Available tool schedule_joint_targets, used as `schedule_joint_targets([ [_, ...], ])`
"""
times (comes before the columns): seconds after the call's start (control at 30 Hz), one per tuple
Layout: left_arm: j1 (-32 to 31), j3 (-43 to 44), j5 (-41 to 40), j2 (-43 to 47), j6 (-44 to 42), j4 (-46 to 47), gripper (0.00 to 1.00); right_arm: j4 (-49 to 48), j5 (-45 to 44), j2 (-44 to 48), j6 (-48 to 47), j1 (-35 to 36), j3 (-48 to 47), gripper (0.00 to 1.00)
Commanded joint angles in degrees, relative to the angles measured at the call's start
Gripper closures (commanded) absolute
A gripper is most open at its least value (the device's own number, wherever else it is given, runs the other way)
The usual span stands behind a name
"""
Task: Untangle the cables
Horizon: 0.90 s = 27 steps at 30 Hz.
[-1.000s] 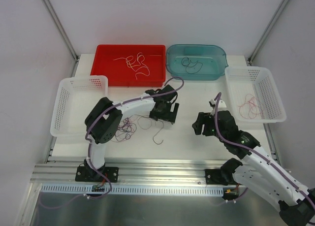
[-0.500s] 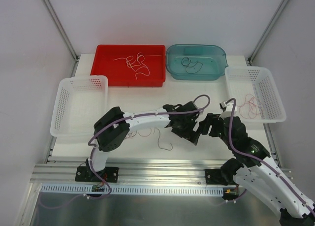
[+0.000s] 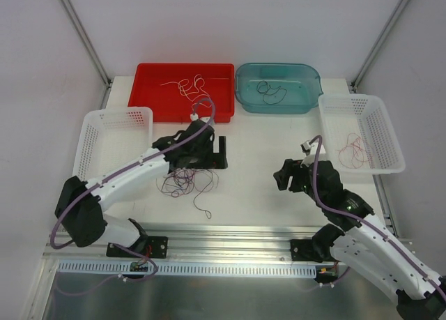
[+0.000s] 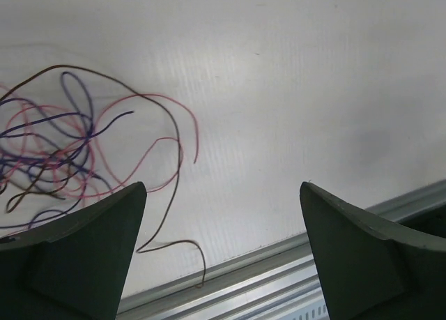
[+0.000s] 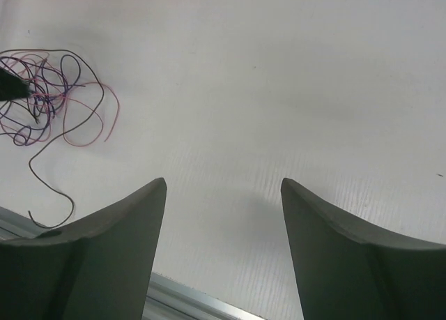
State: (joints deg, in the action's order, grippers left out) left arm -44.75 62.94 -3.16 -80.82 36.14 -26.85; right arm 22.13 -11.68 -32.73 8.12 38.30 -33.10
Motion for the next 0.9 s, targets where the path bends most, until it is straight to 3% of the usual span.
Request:
schedule_joint_targets([
  [0.0, 3.95, -4.04, -5.53, 5.92, 0.60, -4.17, 0.06, -2.79, 2.28, -2.06, -0.91, 0.54, -0.03, 0.29],
  [0.27, 14.94, -9.67, -5.72, 7.79, -0.19, -6.11, 0.06, -6.22, 3.95, -6.99, -0.56, 2.65, -0.56, 0.29],
  [0.5, 15.57, -8.10, 2.97, -2.14, -0.11, -2.25, 0.10, -6.66, 2.02, -7.79, 0.40, 5.11, 0.14, 0.29],
  [0.67, 10.66, -4.68, 11.93, -9.00, 0.77, 5.58, 0.13, -5.87, 0.09, -6.47, 0.76, 5.82, 0.67, 0.29],
  [0.87, -1.55, 7.62, 18.53, -17.26, 1.30, 9.18, 0.14, -5.08, -3.07, -4.10, 2.25, 5.90, 1.72, 0.29],
])
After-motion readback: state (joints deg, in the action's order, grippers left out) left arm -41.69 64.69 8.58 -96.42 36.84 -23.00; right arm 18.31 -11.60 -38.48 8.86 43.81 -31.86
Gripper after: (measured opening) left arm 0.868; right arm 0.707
